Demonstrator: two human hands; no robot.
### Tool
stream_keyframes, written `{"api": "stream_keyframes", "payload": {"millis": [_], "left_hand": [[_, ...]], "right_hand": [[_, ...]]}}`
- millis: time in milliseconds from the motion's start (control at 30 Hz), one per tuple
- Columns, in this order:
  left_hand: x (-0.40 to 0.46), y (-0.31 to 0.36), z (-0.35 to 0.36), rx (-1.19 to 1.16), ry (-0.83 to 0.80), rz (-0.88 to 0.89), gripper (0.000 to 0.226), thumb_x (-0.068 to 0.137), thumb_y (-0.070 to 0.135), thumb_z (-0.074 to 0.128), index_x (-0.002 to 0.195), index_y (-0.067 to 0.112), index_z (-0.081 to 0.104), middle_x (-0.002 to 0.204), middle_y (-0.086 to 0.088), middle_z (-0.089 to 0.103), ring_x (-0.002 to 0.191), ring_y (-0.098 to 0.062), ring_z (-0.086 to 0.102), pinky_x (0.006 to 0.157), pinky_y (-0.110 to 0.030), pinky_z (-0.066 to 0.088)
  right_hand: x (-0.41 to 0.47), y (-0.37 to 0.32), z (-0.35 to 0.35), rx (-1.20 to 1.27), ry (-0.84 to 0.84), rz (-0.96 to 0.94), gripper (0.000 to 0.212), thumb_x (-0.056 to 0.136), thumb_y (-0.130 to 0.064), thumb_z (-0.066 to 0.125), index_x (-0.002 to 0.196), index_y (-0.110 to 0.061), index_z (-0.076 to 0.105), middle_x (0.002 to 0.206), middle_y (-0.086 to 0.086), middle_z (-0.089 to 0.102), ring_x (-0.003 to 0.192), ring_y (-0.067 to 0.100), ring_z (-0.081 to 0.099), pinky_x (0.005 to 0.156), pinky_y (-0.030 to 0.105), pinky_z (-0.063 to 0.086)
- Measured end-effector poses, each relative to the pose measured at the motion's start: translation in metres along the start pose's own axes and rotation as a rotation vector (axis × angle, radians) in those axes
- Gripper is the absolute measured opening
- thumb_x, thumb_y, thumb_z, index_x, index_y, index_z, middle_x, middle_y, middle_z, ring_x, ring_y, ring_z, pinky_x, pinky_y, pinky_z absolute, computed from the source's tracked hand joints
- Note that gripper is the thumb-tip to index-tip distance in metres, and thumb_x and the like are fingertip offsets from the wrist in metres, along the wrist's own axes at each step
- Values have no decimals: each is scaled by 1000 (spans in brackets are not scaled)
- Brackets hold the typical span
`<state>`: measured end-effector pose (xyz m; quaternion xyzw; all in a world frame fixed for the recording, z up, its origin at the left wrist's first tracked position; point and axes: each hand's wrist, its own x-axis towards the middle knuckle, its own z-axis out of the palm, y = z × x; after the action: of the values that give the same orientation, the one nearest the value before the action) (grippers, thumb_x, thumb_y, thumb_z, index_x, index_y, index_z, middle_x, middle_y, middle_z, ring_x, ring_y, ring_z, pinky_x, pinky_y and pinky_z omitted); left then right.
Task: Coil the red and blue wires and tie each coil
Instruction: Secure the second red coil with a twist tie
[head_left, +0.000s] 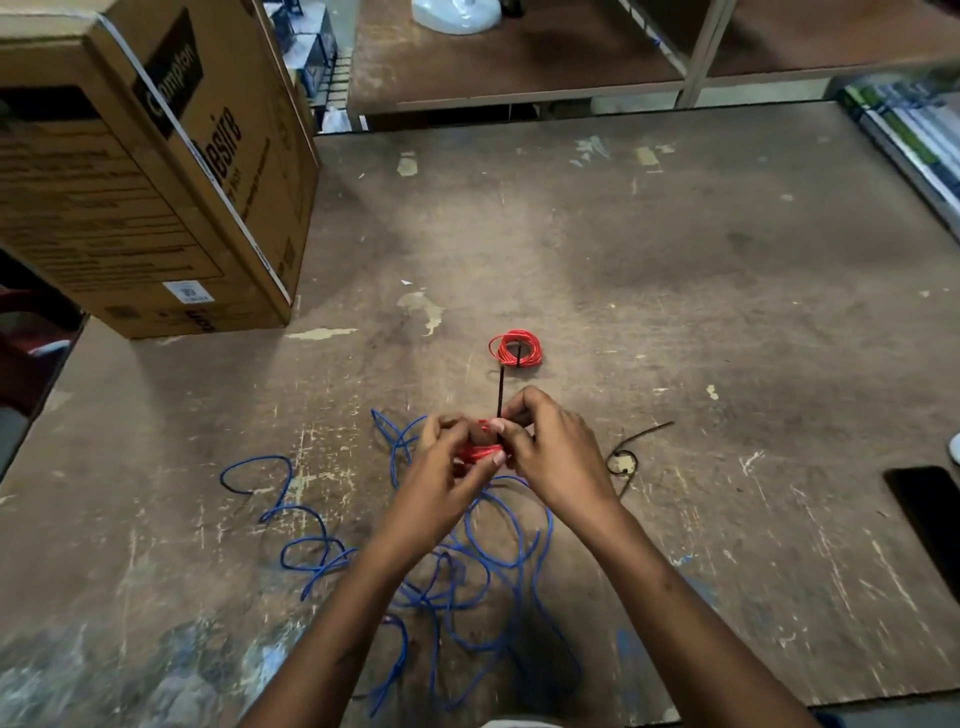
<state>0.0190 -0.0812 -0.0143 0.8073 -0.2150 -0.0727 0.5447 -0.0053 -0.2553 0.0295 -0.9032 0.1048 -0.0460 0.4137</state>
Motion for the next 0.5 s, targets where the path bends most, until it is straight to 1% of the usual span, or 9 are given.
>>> {"api": "stream_keyframes", "payload": {"millis": [67,133,200,267,300,333,367,400,500], "left_hand": [[24,-14,-7,186,68,93,20,95,29,79,114,31,72,133,5,46,113,-1,62,95,-28,58],[51,-28,-15,314,123,160,20,91,22,84,108,27,76,135,0,47,114,3,58,97,-26,53],[79,-44,-20,367,139,179,18,88,16,86,102,21,76,134,-5,50,113,-7,60,100,-26,52],[105,-61,-21,409,144,182,19,87,11,86,103,18,77,134,-10,53,116,-15,61,107,-16,44],[118,-70,-21,426,141,178,21,86,8,86,103,16,78,134,-12,54,116,-16,60,108,-10,39],[129,-77,-20,437,136,168,22,85,6,86,104,14,78,134,-14,54,116,-16,59,108,-8,36],[139,-86,-18,447,133,155,24,84,3,85,105,12,78,134,-16,55,117,-18,59,108,-9,37],[148,-93,-16,457,125,139,26,83,0,84,106,11,78,133,-18,55,117,-21,60,109,-14,39],[168,-112,-9,476,92,92,31,81,-1,81,110,8,77,130,-20,55,118,-28,61,108,-34,47]], "right_hand": [[15,3,9,32,54,-45,8,97,-29,71,98,-25,64,94,-6,76,87,21,72,78,40,55],[35,9,24,90,84,-89,7,97,-24,71,98,-24,64,95,-6,73,87,20,71,78,42,55],[56,15,41,121,99,-118,8,98,-18,71,98,-22,64,98,-4,70,90,18,68,80,42,54],[81,24,59,130,115,-123,8,97,-12,69,101,-19,66,103,-1,69,95,18,66,85,41,53],[93,28,67,130,118,-118,9,97,-10,69,102,-17,66,104,0,69,98,20,66,88,42,53],[105,33,74,124,117,-115,9,97,-9,68,103,-16,67,105,2,68,100,22,65,89,44,52],[117,37,80,108,114,-117,10,97,-7,68,103,-14,67,106,3,67,102,23,64,91,45,52],[127,42,86,87,108,-122,11,97,-6,67,104,-14,67,108,5,66,103,25,63,91,46,51],[149,55,100,-1,94,-123,13,98,-9,65,108,-16,66,113,4,63,103,26,63,90,45,52]]}}
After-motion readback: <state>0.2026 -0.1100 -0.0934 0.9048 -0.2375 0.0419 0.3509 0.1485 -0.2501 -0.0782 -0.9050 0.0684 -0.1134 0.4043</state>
